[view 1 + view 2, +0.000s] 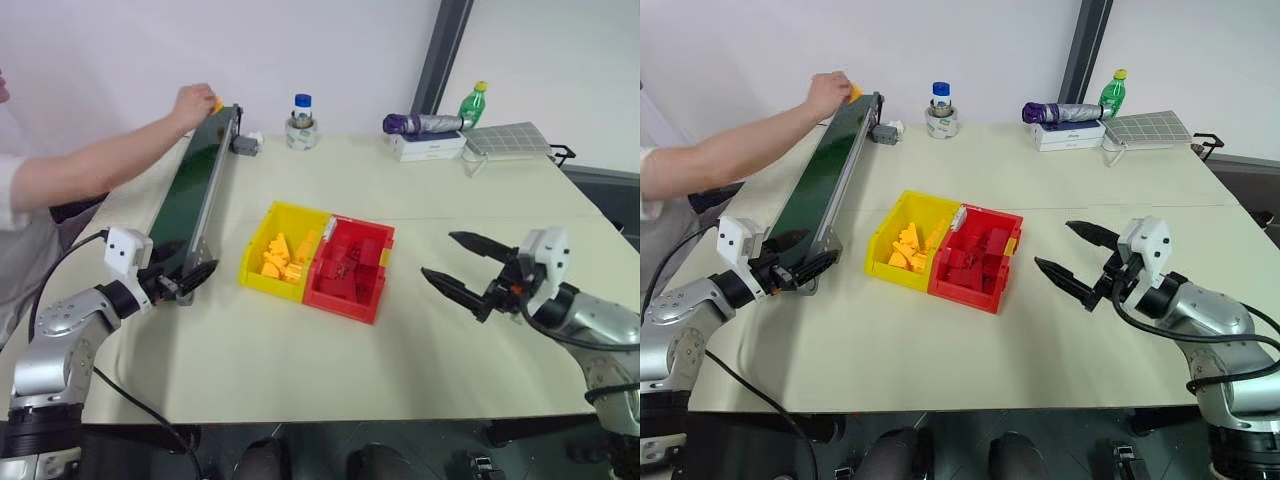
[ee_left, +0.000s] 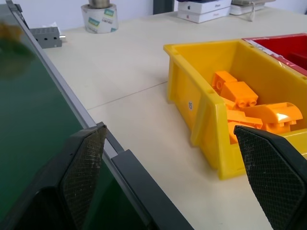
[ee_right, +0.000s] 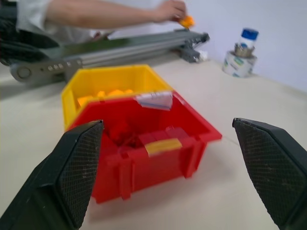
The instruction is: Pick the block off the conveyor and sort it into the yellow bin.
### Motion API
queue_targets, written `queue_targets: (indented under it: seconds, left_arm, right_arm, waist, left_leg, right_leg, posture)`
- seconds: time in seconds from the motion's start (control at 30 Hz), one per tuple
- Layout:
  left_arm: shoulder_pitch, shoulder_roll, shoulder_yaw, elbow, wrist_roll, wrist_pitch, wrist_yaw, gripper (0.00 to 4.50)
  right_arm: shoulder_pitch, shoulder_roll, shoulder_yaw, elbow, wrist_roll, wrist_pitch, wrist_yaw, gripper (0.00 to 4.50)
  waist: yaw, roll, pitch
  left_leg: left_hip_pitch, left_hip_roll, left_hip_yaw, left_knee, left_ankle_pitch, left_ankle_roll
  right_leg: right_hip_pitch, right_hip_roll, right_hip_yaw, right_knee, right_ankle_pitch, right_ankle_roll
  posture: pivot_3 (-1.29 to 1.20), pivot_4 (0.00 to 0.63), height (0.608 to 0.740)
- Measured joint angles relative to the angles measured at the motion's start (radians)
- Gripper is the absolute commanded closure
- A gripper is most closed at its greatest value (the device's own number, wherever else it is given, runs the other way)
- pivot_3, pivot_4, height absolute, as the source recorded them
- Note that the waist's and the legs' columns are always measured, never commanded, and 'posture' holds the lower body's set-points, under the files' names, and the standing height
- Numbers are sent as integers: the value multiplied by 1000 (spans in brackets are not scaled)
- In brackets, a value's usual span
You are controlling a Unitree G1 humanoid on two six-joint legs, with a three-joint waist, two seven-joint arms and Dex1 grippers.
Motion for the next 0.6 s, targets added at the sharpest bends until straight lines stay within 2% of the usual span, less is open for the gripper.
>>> queue_targets:
  seconds: [0.6]
  left_arm:
    - [-7,-14,29,-3,4,-52,36,29]
  right_arm:
    - [-25,26,5,32,-13,-19,-28,47]
  waist:
    - [-5,0,0]
  left_leg:
    - [0,0,0,0,0,0]
  right_leg:
    - [-1,0,0,0,0,0]
  posture:
    - [0,150,740]
